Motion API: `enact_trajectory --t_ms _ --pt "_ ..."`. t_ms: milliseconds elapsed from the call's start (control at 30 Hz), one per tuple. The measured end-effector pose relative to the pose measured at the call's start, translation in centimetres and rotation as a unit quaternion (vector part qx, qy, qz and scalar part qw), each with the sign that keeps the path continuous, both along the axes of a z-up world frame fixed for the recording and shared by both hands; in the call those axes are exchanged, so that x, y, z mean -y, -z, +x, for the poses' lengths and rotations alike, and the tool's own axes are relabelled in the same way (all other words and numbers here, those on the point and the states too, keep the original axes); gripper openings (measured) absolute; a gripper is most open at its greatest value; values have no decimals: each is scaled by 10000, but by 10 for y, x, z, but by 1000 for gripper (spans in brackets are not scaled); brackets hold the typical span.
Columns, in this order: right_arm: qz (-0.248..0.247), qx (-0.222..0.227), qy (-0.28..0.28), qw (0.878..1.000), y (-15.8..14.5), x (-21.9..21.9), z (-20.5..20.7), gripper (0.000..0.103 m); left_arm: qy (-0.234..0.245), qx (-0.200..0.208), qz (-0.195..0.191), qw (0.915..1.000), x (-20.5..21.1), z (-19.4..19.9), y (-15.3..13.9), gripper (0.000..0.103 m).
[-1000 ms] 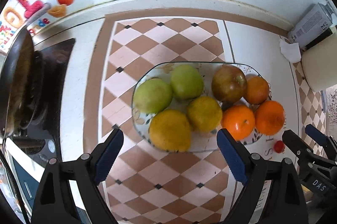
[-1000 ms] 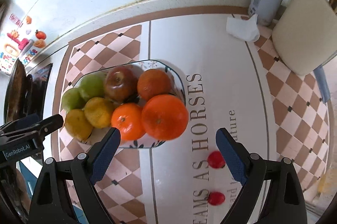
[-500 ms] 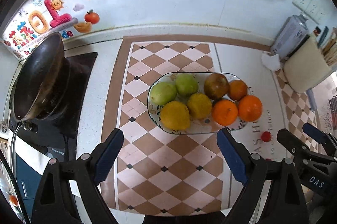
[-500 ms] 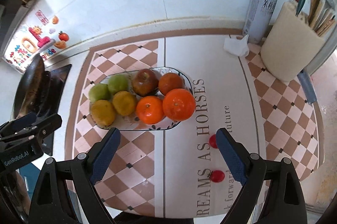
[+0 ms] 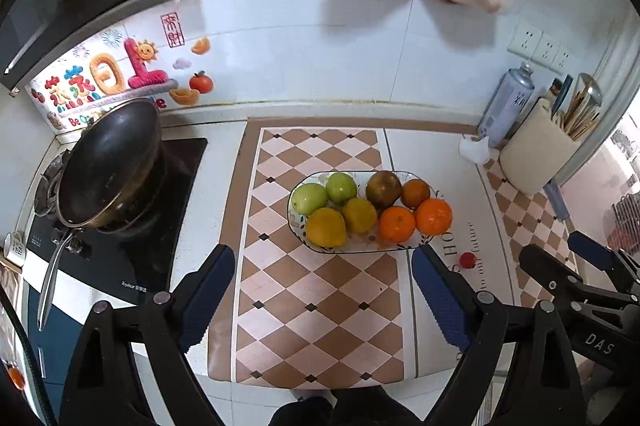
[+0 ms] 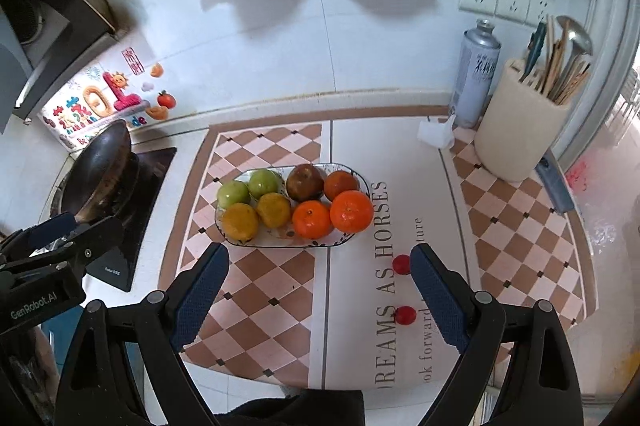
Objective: Organize fruits
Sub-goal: 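Grasp a red cherry tomato on the runner with the right tool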
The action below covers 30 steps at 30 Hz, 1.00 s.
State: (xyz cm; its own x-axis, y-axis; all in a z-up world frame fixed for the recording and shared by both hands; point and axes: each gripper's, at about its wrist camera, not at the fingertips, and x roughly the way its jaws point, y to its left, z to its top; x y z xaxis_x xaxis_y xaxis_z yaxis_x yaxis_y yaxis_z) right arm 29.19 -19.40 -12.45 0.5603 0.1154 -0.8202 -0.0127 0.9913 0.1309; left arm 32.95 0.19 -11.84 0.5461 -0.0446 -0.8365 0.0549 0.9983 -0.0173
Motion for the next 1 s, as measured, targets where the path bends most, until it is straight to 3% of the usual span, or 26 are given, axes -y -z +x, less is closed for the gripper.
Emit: enact_trajectory --t_ms 433,667,767,833,933,1000 --pt "16 254 140 9996 -30 -5 -46 94 130 111 -82 9998 -2 -38 -14 91" --pt "747 702 202 9945 -32 8 -53 99 163 231 -16 9996 -3 -44 -17 91" --pt "899 740 237 9929 -19 18 -52 99 171 385 280 9987 2 -45 -16 91" --pt "759 603 423 9944 -3 28 -50 99 179 577 187 9980 3 -46 -15 91" --pt "505 120 636 9966 31 46 -39 98 115 688 70 9975 7 -40 -8 91" --pt "558 -185 705 9958 56 62 -33 89 -1 647 223 9977 14 -33 1 91"
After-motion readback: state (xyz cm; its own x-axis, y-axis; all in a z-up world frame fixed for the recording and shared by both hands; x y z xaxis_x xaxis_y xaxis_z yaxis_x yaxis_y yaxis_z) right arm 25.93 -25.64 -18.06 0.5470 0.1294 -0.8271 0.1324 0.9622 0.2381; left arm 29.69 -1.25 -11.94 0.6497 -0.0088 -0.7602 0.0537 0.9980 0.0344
